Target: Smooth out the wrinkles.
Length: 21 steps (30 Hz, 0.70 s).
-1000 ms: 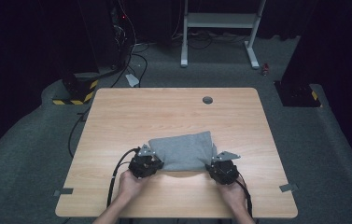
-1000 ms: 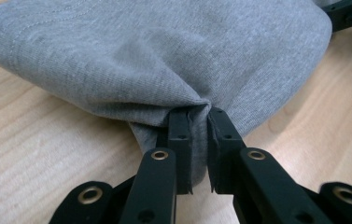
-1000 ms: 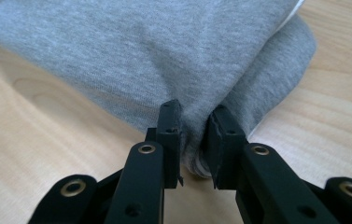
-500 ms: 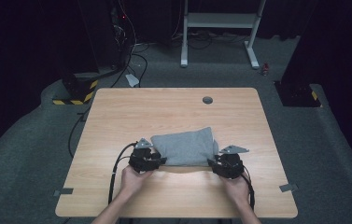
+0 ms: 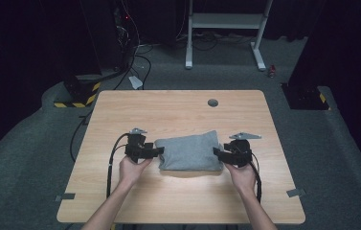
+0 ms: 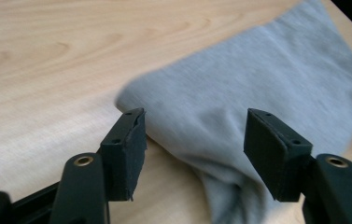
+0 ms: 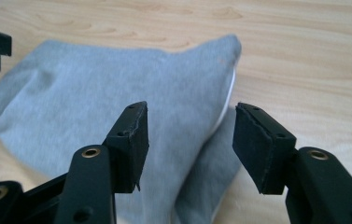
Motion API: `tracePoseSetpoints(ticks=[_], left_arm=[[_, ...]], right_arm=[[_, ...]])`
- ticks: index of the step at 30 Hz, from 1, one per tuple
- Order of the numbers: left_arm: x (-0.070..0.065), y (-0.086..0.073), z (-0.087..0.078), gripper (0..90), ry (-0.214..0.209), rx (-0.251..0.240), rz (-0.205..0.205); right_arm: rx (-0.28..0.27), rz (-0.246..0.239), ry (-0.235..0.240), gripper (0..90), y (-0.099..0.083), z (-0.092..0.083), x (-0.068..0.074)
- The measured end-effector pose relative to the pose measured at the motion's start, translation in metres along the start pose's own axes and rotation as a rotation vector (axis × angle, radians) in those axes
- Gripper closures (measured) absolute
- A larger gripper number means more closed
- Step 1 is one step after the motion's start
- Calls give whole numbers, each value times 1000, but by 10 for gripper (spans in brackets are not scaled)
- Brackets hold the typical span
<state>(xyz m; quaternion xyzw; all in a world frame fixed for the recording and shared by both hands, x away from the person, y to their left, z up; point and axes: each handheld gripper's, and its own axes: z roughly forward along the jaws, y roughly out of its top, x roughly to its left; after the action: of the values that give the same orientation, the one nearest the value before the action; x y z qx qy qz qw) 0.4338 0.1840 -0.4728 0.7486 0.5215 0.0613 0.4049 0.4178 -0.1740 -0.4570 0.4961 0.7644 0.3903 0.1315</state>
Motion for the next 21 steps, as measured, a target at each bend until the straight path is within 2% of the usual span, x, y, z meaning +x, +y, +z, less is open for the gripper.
tracePoseSetpoints(ticks=[3,5,8,10,11,13,15,17,18,21], left_arm=[[4,7,10,367,8,24,-10],[6,10,17,361,3,24,-38],[6,15,27,354,25,57,-36],[6,17,31,353,33,63,-36],[7,18,33,352,32,58,-48],[9,18,37,348,31,71,-76],[11,18,41,344,47,86,-78],[12,19,44,344,42,89,-88],[12,20,45,345,42,92,-80],[11,22,48,376,34,101,-77]], right_arm=[[0,11,-13,439,10,8,1],[6,16,-25,432,18,15,0],[21,28,-34,428,23,23,-2],[33,20,-58,429,27,28,-4],[35,21,-60,428,28,29,-5],[57,41,-54,427,30,34,-8],[68,58,-56,427,32,40,-10],[75,62,-49,431,33,44,-13],[77,67,-46,440,34,47,-14],[88,86,-17,539,35,52,-15]])
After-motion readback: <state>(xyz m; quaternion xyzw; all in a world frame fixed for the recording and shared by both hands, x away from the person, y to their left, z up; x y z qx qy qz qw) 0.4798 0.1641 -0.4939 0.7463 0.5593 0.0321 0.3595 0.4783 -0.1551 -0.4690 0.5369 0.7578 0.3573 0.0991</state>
